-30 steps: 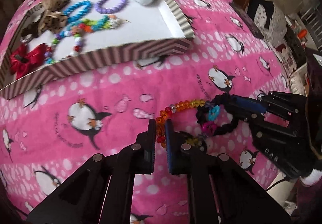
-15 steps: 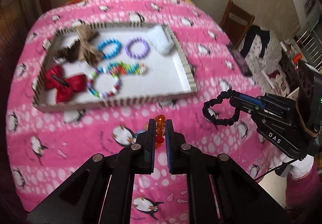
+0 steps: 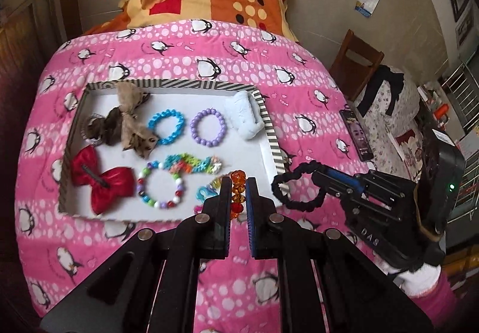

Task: Organize jewelry
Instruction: 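Carry the black scrunchie and orange bracelet into the tray and open both tools, then lift both open tools out of the tray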

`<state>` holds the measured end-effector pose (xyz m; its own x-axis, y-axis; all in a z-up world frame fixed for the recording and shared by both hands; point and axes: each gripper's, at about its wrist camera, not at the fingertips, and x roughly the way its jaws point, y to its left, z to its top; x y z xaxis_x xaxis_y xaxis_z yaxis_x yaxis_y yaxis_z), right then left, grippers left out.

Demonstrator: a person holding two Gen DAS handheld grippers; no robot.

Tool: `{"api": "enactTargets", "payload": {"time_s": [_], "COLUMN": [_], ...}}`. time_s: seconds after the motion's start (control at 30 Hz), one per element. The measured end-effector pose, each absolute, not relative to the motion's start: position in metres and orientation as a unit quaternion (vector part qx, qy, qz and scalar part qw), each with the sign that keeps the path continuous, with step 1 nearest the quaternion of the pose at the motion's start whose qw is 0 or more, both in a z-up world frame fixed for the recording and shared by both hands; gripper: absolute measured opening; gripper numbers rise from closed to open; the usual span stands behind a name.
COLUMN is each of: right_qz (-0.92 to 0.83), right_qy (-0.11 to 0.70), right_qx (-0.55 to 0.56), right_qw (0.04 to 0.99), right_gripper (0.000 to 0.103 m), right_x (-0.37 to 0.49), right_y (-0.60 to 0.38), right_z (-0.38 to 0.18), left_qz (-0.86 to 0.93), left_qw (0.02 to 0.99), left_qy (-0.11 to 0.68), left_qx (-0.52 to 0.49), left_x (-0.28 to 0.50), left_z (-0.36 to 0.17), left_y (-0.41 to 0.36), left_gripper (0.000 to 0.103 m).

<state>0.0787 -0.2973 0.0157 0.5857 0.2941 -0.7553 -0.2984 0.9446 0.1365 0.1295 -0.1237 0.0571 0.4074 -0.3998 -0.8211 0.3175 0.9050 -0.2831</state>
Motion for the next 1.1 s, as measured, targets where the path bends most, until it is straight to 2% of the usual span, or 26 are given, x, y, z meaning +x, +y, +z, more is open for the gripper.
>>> {"api": "enactTargets", "payload": {"time_s": [0.2, 0.4, 0.7, 0.73, 0.8, 0.83, 0.87, 0.9, 1.1], "right_qz": [0.159, 0.160, 0.151, 0.147, 0.142, 0.139, 0.143, 0.148, 0.158], "right_qy": [0.439, 0.464, 0.493, 0.497, 0.497, 0.497, 0.495, 0.493, 0.469], "right_qx": [0.002, -0.018, -0.076, -0.084, -0.090, -0.089, -0.082, -0.074, -0.041], "right_qw": [0.884, 0.871, 0.853, 0.851, 0.851, 0.852, 0.853, 0.854, 0.868], "right_gripper": [0.007, 0.007, 0.007, 0.008, 0.012, 0.021, 0.030, 0.033, 0.033], "right_x": [0.104, 0.129, 0.171, 0.174, 0.174, 0.174, 0.172, 0.170, 0.144], "right_y": [-0.296, -0.284, -0.257, -0.256, -0.257, -0.258, -0.260, -0.261, -0.266], "right_z": [0.003, -0.021, -0.060, -0.064, -0.065, -0.064, -0.061, -0.058, -0.034], "left_qz": [-0.209, -0.159, -0.118, -0.113, -0.104, -0.102, -0.102, -0.099, -0.080], "left_qw": [0.820, 0.803, 0.816, 0.819, 0.822, 0.823, 0.825, 0.828, 0.837], "left_qy": [0.530, 0.572, 0.565, 0.562, 0.559, 0.558, 0.555, 0.551, 0.542], "left_qx": [-0.057, -0.055, -0.037, -0.029, -0.019, -0.020, -0.022, -0.021, -0.016], "left_x": [0.154, 0.167, 0.159, 0.158, 0.157, 0.155, 0.154, 0.152, 0.138], "left_z": [0.020, -0.032, -0.040, -0.039, -0.037, -0.037, -0.035, -0.034, -0.027], "left_y": [-0.145, -0.129, -0.114, -0.114, -0.114, -0.113, -0.112, -0.111, -0.105], "left_gripper": [0.008, 0.007, 0.008, 0.011, 0.029, 0.043, 0.047, 0.047, 0.047]}}
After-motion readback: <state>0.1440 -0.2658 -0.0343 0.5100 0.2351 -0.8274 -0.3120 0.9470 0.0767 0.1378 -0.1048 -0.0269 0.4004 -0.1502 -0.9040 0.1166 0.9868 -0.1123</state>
